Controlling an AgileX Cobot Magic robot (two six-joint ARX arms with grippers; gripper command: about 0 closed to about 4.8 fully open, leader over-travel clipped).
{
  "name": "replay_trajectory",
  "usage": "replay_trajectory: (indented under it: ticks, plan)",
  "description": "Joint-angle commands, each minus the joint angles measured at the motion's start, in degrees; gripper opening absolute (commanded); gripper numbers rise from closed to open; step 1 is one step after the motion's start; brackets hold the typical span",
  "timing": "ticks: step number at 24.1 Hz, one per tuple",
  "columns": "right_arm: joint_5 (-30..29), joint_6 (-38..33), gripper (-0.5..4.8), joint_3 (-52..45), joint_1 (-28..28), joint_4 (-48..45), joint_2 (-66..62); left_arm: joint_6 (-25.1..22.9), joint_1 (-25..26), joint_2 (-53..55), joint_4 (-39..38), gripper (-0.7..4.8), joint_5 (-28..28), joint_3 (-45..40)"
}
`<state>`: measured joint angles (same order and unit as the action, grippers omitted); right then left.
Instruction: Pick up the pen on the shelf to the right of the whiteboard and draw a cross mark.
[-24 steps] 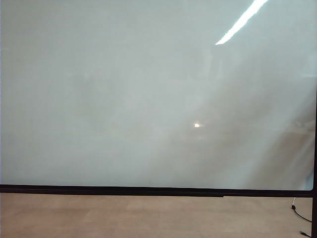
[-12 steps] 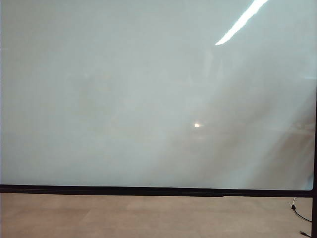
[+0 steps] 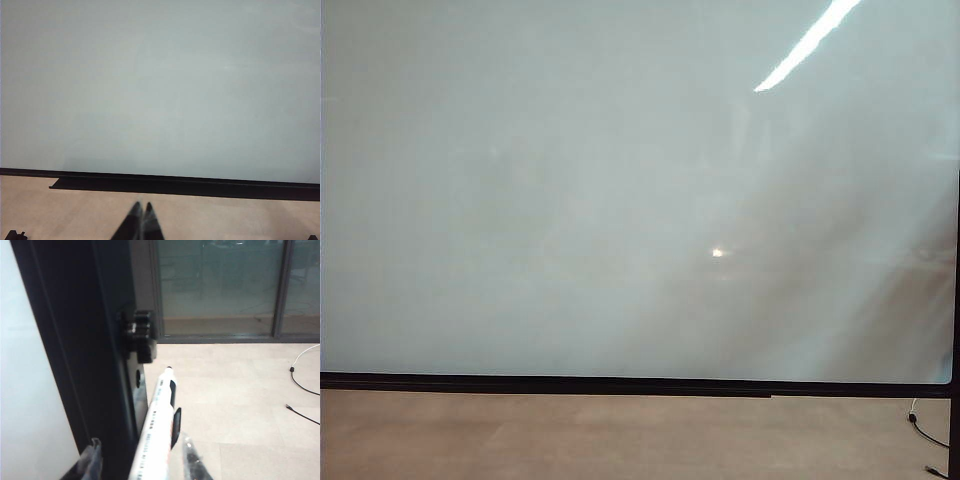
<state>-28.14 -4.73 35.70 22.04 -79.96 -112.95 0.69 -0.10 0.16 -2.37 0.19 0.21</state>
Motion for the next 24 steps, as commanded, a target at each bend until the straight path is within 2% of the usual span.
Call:
replay_trajectory:
  ticks: [1,24]
  plan:
    - [-0.39,-0.2,2.09,0.24,0.09,-1.09,0.07,-0.24,-0.02,0.02,0.72,-0.04,0.0,0.15]
    - [-2.47,-0.2,2.06,0.24,1.05,-1.25,0.13,-0.24,-0.02,0.02,0.72,-0.04,0.02,0.17]
